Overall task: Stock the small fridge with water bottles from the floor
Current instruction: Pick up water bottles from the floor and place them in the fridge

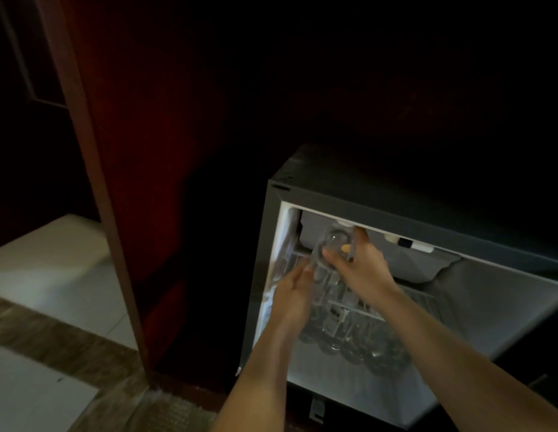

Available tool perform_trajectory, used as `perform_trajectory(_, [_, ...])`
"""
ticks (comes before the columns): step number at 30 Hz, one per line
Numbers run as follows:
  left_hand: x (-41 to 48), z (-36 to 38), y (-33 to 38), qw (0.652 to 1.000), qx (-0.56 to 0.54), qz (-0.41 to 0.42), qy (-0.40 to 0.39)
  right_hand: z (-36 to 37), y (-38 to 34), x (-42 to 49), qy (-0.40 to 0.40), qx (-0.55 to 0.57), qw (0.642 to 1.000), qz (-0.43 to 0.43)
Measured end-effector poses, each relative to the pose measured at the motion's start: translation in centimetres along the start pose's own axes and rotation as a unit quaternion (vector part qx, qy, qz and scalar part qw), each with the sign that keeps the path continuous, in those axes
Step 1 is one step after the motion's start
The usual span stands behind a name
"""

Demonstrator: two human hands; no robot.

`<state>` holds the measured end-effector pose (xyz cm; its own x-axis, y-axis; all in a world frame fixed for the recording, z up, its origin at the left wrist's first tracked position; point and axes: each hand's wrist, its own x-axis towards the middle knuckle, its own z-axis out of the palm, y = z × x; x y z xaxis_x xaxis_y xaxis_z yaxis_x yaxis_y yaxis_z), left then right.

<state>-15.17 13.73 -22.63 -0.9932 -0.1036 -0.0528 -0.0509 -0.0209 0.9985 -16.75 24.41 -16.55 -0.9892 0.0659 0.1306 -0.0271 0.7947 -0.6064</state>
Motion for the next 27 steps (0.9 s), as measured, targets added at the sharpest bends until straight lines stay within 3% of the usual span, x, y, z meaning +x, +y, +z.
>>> perform_trajectory(7, [0.9, 1.1, -1.2, 0.999, 0.023, -0.032, -0.004, 0.8, -0.2, 2.7, -0.009, 0.059, 0.997, 0.057])
perform_trajectory(16, [2.2, 1.8, -2.1, 1.000, 0.020, -0.015, 0.006, 2.8, -1.0, 4.7, 0.003, 0.010, 0.999, 0.043])
perform_trajectory(27, [2.5, 2.2, -2.6, 0.998, 0.022, -0.054, 0.018, 1.8, -1.2, 3.5, -0.004, 0.088, 0.995, 0.056])
